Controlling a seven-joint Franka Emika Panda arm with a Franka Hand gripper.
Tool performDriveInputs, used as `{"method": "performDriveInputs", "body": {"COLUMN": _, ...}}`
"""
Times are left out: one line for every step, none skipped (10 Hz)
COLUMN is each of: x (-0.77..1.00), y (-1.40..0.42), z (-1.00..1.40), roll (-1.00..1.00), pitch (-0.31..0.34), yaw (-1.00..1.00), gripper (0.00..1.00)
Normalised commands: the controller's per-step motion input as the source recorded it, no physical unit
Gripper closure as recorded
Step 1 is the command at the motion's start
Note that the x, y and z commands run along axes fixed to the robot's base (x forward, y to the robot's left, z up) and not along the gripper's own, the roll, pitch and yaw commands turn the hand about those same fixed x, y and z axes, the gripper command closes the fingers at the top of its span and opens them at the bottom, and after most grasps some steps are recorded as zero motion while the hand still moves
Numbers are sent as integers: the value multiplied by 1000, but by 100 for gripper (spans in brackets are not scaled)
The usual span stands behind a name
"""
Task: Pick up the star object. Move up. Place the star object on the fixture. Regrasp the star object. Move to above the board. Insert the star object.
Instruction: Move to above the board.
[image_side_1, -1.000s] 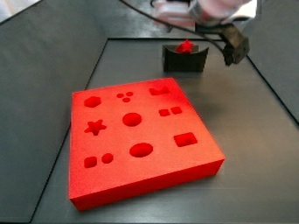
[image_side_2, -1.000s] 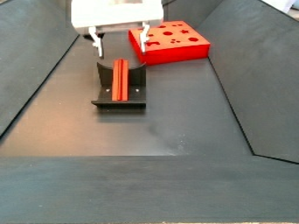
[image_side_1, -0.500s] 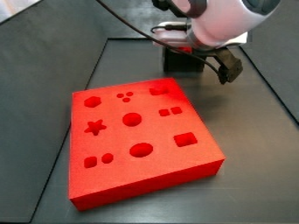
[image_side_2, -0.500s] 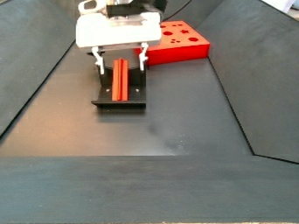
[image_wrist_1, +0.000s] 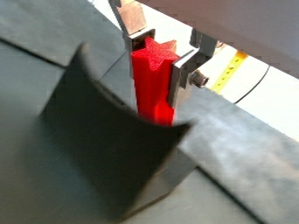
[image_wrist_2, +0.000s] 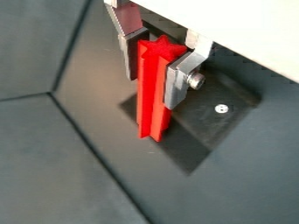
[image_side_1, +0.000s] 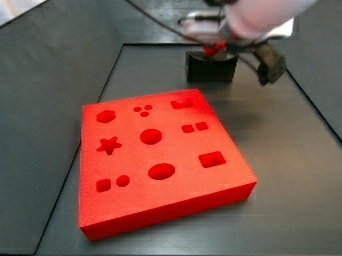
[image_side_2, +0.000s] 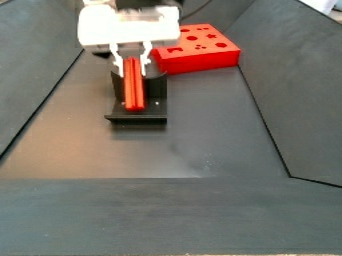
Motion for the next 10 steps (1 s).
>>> {"method": "performDriveInputs", "body": {"x": 188, "y": 116, "z": 1000, "roll": 52, "pitch": -71, "yaw": -211, "gripper": 100}}
{"method": "performDriveInputs", "body": {"x": 174, "y": 112, "z": 1000, "roll": 43, "pitch": -24, "yaw": -203, "gripper": 100}}
{"method": "performDriveInputs", "body": {"x": 161, "y": 109, "z": 1000, "roll": 35, "pitch": 29, "yaw": -181, "gripper": 100}}
{"method": "performDriveInputs", "body": {"x": 144, "y": 102, "z": 1000, "roll": 29, "pitch": 81, "yaw": -145, "gripper": 100}}
{"method": "performDriveInputs", "body": {"x": 136, "y": 98, "z": 1000, "roll": 24, "pitch": 104, "yaw": -124, "gripper": 100}}
{"method": "performDriveInputs", "body": {"x": 124, "y": 91, "z": 1000, "roll": 15, "pitch": 136, "yaw": -86, "gripper": 100}}
{"method": "performDriveInputs", "body": {"x": 112, "y": 81, "z": 1000, "roll": 0, "pitch": 171, "yaw": -39, "gripper": 100}}
{"method": "performDriveInputs", "body": {"x": 108, "y": 69, "z": 1000, "roll": -15, "pitch": 189, "yaw": -2, "gripper": 100}}
{"method": "performDriveInputs", "body": {"x": 85, "y": 45, "z": 817, "roll": -22, "pitch": 207, "yaw": 37, "gripper": 100}}
{"method": "performDriveInputs", "body": {"x": 63, "y": 14, "z": 572, "roll": -26, "pitch": 219, "yaw": 81, "gripper": 100}}
